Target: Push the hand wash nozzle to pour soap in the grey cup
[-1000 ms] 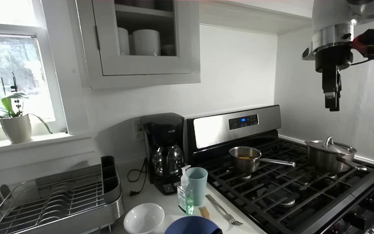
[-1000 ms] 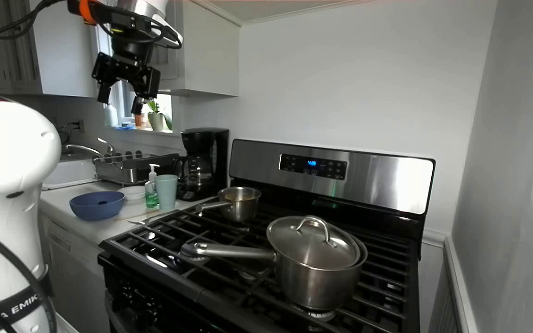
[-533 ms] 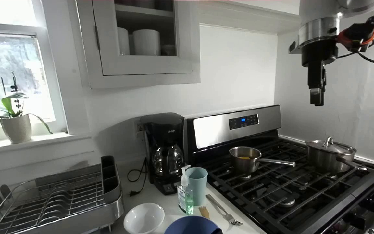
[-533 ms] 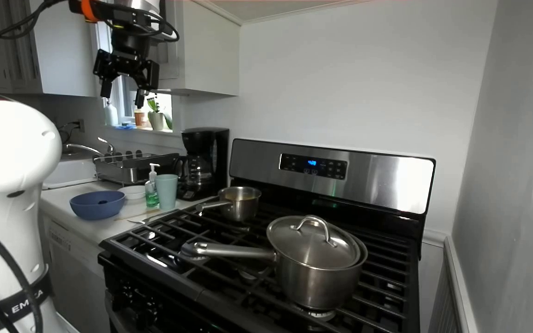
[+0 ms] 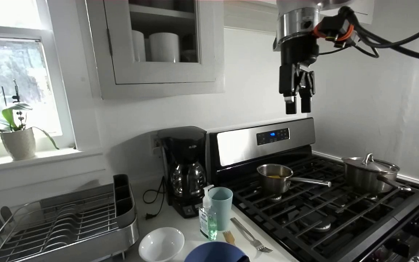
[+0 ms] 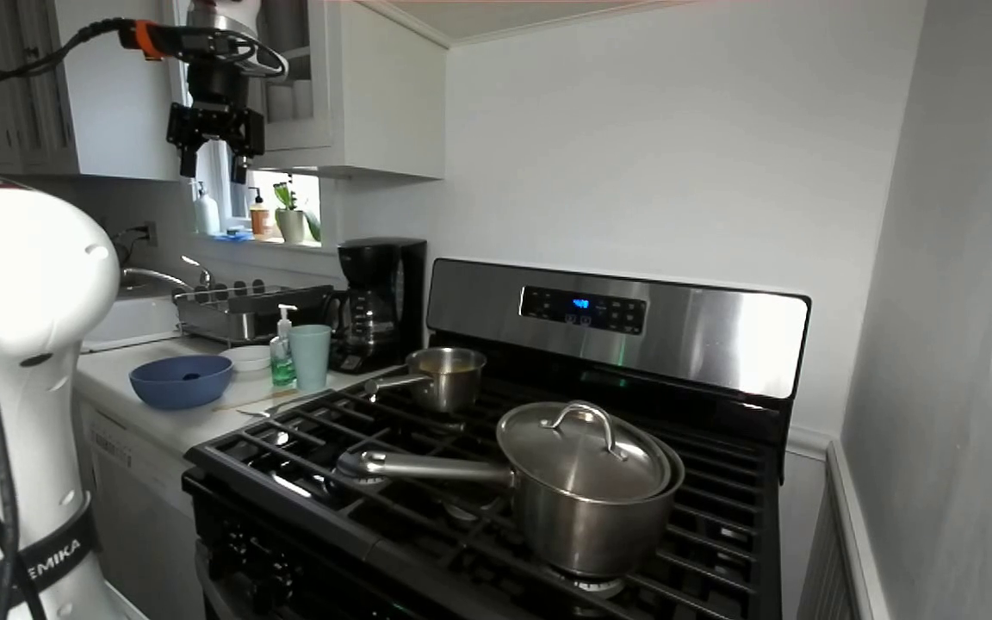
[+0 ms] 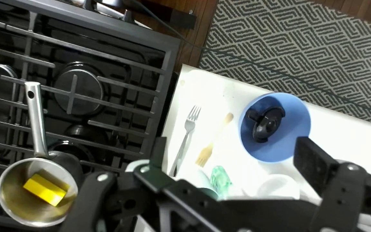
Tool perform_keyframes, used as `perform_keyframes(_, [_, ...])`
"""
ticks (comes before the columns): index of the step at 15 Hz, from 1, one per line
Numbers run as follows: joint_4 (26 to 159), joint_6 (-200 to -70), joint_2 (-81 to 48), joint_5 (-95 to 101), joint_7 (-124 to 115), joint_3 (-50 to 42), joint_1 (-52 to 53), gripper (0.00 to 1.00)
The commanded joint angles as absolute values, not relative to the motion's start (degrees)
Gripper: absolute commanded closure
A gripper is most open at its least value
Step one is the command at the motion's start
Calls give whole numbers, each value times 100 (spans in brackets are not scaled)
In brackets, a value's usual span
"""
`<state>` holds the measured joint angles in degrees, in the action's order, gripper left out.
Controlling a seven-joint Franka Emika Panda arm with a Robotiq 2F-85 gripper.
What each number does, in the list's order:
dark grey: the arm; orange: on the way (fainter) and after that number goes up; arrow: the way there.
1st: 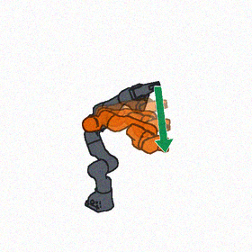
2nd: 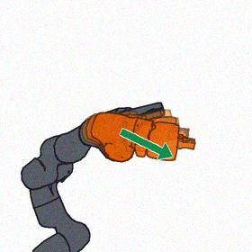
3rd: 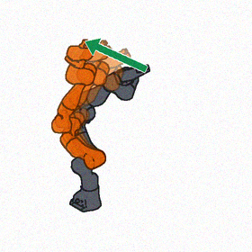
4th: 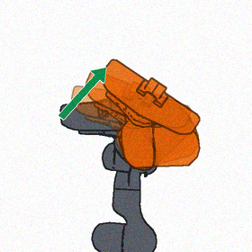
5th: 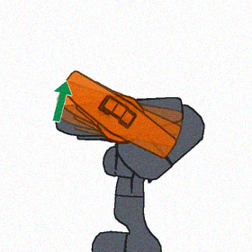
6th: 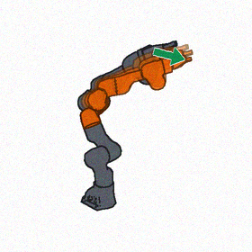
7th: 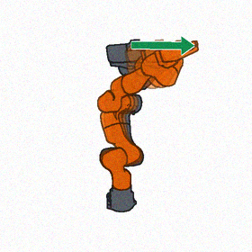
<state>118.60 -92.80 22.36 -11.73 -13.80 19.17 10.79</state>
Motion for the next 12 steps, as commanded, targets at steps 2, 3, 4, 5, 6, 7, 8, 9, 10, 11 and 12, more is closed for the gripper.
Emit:
perform_keyframes(2, [11637,-9407,1953,-872,-1772,2145,1249,0])
perform_keyframes(3, [11581,-9426,1873,-799,-1872,2231,1280,0])
perform_keyframes(4, [11548,-9428,1831,-767,-1908,2266,1290,0])
perform_keyframes(5, [11528,-9428,1812,-747,-1909,2267,1289,0])
perform_keyframes(6, [11514,-9428,1808,-736,-1909,2255,1282,0])
perform_keyframes(7, [11508,-9428,1809,-734,-1909,2247,1279,0])
perform_keyframes(8, [11508,-9428,1809,-732,-1909,2245,1278,0])
perform_keyframes(9, [11484,-9624,1668,-714,-2040,2300,1259,0])
perform_keyframes(10, [11474,-9998,1489,-825,-2092,2352,1288,0])
perform_keyframes(11, [11485,-10396,1379,-791,-2363,2438,1280,0])
perform_keyframes(12, [11460,-10687,1233,-829,-2387,2475,1344,0])
